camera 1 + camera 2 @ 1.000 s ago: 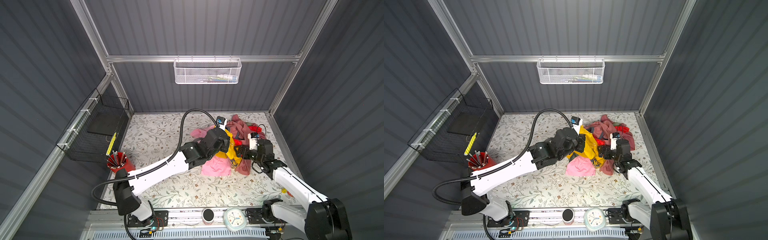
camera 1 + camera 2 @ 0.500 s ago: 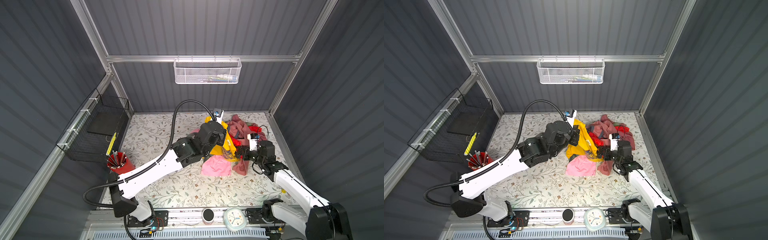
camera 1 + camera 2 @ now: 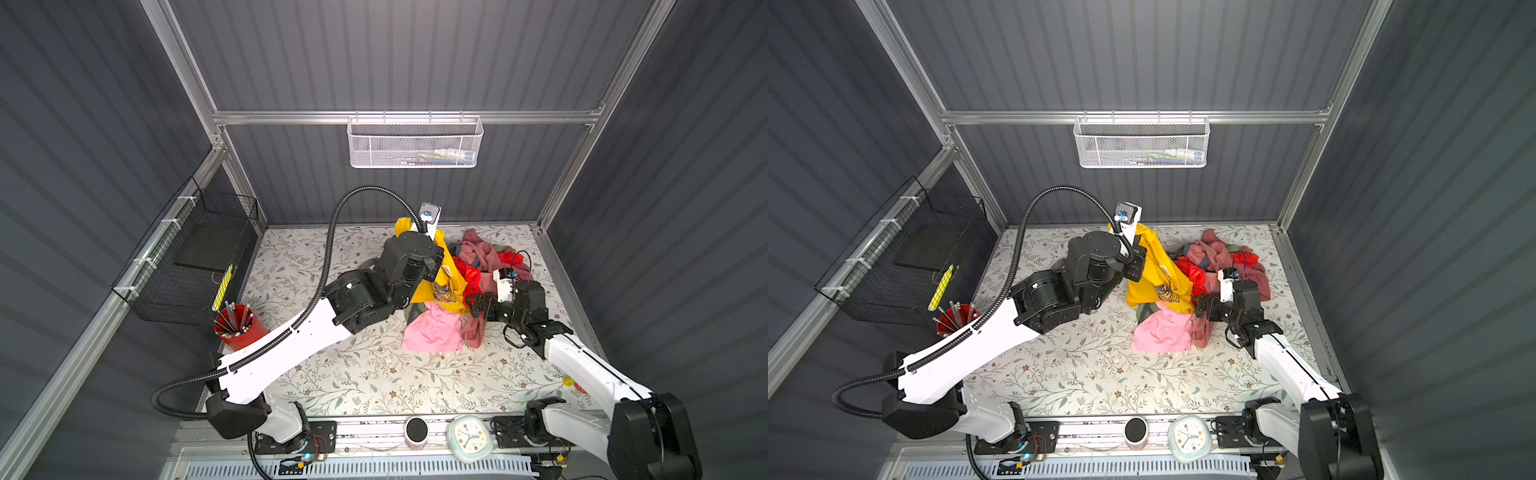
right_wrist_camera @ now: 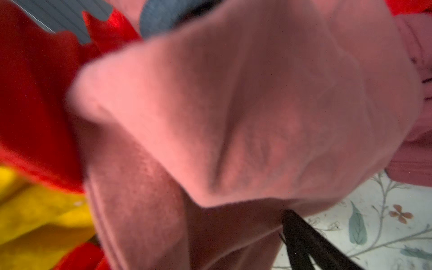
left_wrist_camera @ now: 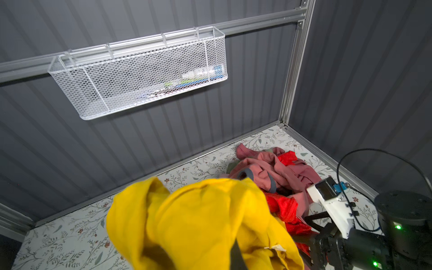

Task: Pick out a specific cloth from the pile
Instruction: 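Grasp the yellow t-shirt with the left gripper and lift it up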

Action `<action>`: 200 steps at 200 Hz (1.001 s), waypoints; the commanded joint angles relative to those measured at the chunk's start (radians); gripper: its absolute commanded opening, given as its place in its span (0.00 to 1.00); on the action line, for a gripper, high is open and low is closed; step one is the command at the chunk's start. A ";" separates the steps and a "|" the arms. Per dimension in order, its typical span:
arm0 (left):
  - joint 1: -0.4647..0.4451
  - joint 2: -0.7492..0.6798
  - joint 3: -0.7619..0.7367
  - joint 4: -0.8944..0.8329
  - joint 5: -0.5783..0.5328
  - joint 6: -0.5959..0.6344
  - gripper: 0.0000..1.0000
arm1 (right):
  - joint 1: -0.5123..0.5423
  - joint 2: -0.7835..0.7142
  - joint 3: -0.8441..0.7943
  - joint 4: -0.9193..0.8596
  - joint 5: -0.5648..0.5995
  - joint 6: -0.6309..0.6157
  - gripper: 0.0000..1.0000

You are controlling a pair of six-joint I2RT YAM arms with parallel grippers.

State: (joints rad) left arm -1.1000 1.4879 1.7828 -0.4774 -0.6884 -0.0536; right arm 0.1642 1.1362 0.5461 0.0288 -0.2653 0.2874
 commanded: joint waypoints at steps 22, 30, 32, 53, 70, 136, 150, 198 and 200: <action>-0.001 -0.029 0.103 0.071 -0.014 0.085 0.00 | -0.005 0.024 0.030 -0.030 0.031 -0.003 0.99; -0.001 -0.033 0.105 0.076 -0.008 0.087 0.00 | -0.005 0.025 0.033 -0.034 0.031 -0.005 0.99; -0.001 -0.034 0.106 0.078 -0.006 0.088 0.00 | -0.005 0.026 0.034 -0.036 0.031 -0.005 0.99; -0.001 -0.038 0.118 0.086 0.009 0.101 0.00 | -0.005 0.035 0.039 -0.043 0.033 -0.004 0.98; -0.001 -0.028 0.148 0.068 -0.013 0.123 0.00 | -0.005 0.042 0.043 -0.045 0.034 -0.001 0.98; -0.001 -0.013 0.258 0.075 -0.088 0.241 0.00 | -0.005 0.055 0.052 -0.062 0.046 0.006 0.97; -0.001 -0.002 0.286 0.074 -0.116 0.278 0.00 | -0.005 0.054 0.056 -0.067 0.048 0.005 0.96; -0.001 -0.033 0.291 0.145 -0.229 0.405 0.00 | -0.005 0.055 0.060 -0.077 0.055 -0.002 0.96; -0.001 -0.033 0.291 0.147 -0.236 0.410 0.00 | -0.005 0.056 0.061 -0.076 0.056 -0.001 0.96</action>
State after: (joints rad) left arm -1.1000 1.4906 2.0377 -0.4271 -0.8284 0.2569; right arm 0.1642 1.1866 0.5766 -0.0330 -0.2276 0.2878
